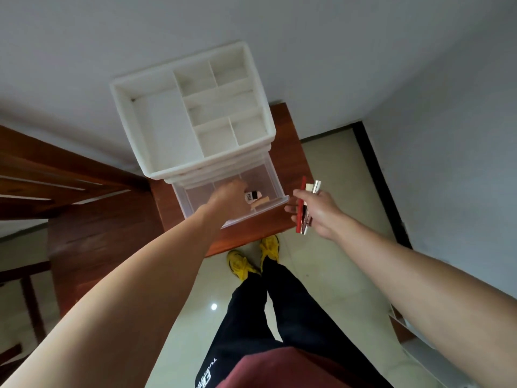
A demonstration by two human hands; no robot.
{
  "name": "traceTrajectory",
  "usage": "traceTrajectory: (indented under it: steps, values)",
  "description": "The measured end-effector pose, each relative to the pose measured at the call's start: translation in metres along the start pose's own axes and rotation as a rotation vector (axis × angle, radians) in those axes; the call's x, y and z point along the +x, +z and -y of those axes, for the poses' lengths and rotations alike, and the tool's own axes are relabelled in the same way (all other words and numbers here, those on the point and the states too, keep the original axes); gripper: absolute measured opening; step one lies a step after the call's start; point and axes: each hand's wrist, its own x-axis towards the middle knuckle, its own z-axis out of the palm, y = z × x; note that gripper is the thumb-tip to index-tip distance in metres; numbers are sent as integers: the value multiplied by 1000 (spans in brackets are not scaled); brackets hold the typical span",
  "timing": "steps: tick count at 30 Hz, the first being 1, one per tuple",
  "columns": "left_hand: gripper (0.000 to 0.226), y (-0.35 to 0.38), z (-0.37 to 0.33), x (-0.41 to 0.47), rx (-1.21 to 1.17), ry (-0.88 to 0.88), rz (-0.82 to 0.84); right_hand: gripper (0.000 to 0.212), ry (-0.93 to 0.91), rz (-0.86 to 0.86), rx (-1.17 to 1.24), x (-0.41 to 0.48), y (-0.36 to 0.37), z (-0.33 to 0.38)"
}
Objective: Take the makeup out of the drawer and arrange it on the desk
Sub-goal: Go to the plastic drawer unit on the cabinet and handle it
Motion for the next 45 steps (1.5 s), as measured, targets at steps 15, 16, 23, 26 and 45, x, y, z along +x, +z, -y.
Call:
traceTrajectory:
  steps: [15, 16, 23, 26, 45]
  values:
    - [39, -12, -4, 10, 73, 34, 233, 5, 128, 33, 168, 1, -1, 0]
    - [37, -11, -4, 8, 65, 38, 222, 6, 131, 30, 172, 1, 0, 0]
    - [35, -17, 19, -25, -181, -67, -11, 16, 217, 36, 279, -5, 13, -6]
    - [27, -23, 36, -54, -263, -125, -140, 18, 299, -19, 453, -10, 22, -7]
    - [38, -25, 103, -120, -1005, -450, -584, 10, 203, 114, 611, -14, 115, 47]
